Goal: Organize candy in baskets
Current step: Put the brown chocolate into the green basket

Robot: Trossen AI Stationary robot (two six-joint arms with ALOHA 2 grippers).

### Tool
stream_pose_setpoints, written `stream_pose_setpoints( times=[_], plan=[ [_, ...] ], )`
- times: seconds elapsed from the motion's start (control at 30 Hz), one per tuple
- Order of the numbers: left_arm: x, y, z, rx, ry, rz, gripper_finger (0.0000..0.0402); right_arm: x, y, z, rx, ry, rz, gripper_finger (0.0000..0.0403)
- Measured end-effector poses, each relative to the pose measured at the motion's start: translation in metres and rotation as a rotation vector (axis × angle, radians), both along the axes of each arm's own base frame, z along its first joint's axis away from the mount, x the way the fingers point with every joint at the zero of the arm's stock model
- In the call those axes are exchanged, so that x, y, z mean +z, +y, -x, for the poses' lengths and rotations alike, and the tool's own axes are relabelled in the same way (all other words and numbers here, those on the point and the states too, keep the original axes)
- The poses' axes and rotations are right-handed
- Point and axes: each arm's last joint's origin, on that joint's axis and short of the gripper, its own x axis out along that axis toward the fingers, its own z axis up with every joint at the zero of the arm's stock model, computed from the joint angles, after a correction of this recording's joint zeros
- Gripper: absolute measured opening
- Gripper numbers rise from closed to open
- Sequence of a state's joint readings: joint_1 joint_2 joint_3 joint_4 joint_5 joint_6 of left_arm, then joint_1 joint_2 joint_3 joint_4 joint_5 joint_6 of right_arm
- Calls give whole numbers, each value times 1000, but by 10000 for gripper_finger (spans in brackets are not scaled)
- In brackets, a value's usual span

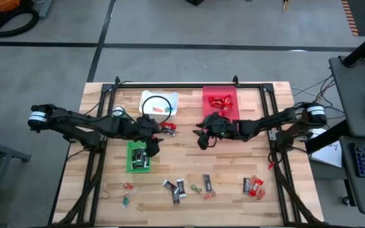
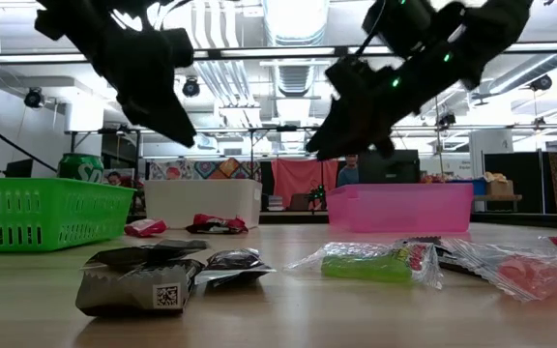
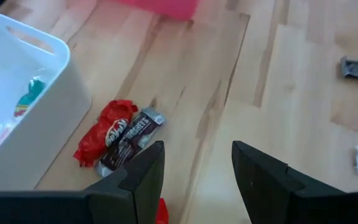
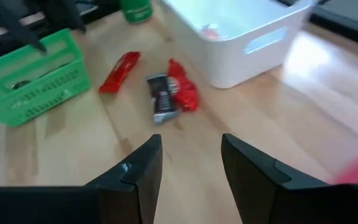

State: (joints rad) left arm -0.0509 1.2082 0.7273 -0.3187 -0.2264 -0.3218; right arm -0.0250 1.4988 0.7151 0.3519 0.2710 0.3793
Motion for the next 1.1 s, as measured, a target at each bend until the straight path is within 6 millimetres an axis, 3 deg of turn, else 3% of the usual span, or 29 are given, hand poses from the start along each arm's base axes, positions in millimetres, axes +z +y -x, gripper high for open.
stream_pose_setpoints(
  times=[0.23, 0.67, 0.9, 1.1],
  plan=[
    [30, 2, 18, -21, -101, -87, 171, -21, 1, -34, 116, -13, 71, 157],
    [26, 5, 29, -41, -149, -282, 171, -43, 0, -102, 291, 78, 311, 150],
    [33, 7, 36, -33, -153, -366, 171, -57, -13, -126, 269, 170, 294, 139],
    [36, 7, 38, -24, -175, -360, 171, -71, -25, -131, 183, 259, 265, 126]
  ],
)
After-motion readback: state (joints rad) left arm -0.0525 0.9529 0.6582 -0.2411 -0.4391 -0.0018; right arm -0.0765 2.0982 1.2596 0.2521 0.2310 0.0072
